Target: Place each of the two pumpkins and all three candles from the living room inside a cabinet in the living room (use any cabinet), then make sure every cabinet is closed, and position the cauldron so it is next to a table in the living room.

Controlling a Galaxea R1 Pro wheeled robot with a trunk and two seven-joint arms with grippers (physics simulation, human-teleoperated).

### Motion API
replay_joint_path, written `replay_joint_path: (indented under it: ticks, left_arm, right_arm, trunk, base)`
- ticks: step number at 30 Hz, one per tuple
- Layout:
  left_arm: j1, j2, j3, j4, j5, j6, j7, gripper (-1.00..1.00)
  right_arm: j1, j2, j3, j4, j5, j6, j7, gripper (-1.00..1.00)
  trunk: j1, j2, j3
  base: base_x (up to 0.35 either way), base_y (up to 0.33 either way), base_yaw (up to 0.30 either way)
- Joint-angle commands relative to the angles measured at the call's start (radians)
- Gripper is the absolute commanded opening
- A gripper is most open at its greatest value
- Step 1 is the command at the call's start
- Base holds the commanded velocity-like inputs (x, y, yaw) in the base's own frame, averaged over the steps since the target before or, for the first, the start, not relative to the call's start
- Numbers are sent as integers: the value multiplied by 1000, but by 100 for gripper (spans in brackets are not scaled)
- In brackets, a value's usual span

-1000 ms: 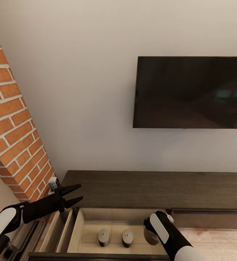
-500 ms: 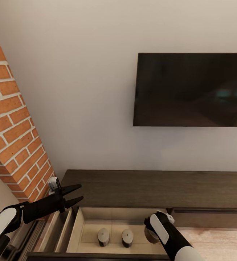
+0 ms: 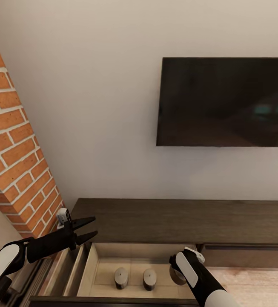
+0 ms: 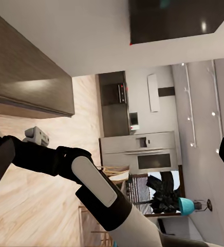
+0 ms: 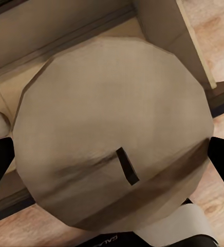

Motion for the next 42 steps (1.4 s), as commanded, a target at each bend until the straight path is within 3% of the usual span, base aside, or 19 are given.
replay_joint_path:
  ticks: [1, 14, 19, 23, 42]
  left_arm:
    - [-1, 1, -1, 0, -8, 0, -10, 100]
    - [-1, 1, 0, 1, -8, 0, -10, 100]
    - [-1, 1, 0, 0, -8, 0, -10, 100]
    - [-1, 1, 0, 1, -8, 0, -10, 100]
    - [-1, 1, -1, 1, -8, 0, -10, 100]
  right_arm:
    - [-1, -1, 4, -2, -7, 2, -8, -100]
    - [-1, 2, 10, -5, -7, -2, -8, -100]
    - [-1, 1, 81, -4, -7, -74, -8, -100]
    - [-1, 1, 105, -3, -7, -95, -8, -100]
    - [-1, 0, 108, -3, -8, -98, -8, -100]
  trunk:
    - [4, -8, -4]
    - [54, -99, -45]
    - [73, -134, -61]
    - [88, -162, -73]
    - [161, -295, -133]
  base:
    - [0, 0, 0]
    - [0, 0, 0]
    - [0, 0, 0]
    - [0, 0, 0]
    - [0, 0, 0]
